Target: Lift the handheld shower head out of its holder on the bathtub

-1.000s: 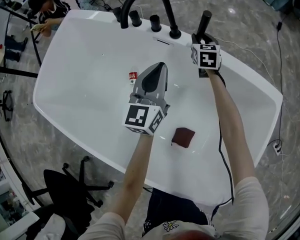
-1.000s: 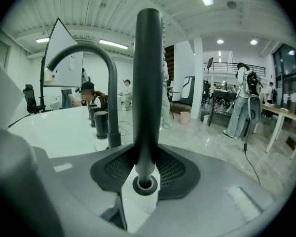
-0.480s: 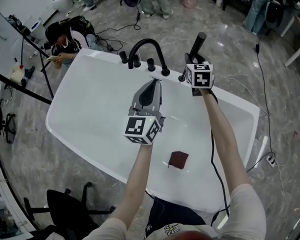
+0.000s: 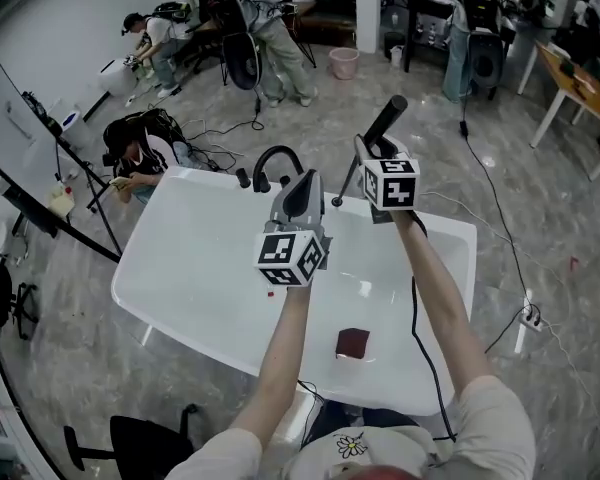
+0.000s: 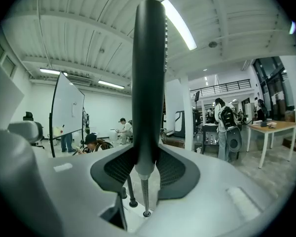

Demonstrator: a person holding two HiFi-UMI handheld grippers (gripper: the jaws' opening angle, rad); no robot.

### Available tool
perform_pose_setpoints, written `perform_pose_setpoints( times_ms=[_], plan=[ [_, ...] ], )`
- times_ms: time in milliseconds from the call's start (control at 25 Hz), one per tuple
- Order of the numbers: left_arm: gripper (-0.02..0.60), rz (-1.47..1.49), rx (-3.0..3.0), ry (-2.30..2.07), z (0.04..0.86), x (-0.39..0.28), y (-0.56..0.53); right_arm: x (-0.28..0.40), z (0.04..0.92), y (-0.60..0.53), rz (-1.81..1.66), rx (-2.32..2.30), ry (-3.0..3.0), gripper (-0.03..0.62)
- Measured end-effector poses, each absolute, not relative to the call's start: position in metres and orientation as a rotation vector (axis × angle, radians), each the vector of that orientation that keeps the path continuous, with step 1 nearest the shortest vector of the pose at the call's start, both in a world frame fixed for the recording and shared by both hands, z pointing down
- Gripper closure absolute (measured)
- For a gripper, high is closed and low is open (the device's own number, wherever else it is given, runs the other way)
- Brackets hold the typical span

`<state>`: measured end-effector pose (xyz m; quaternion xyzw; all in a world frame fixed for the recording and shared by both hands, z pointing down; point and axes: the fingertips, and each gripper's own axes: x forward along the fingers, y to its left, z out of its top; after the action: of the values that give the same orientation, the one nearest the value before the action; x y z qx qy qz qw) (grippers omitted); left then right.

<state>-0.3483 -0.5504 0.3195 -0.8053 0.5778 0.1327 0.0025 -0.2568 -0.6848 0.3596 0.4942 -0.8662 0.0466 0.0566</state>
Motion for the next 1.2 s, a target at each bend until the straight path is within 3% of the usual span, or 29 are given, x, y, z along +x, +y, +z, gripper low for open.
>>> perform_pose_setpoints(
  times_ms=[560,1200],
  plan=[
    [0.581,0.332,-2.529,1.757,0.245,-0.324,-0.457,-0.205,0.249,-0.509,-0.141,1.471,-2.739,0.439],
    [0.581,0.334,-2.612,1.655,0.247,-0.287,-0.436,-0.193,0.265,-0.448,-0.095,1.521,-2.731,0.439]
  ],
)
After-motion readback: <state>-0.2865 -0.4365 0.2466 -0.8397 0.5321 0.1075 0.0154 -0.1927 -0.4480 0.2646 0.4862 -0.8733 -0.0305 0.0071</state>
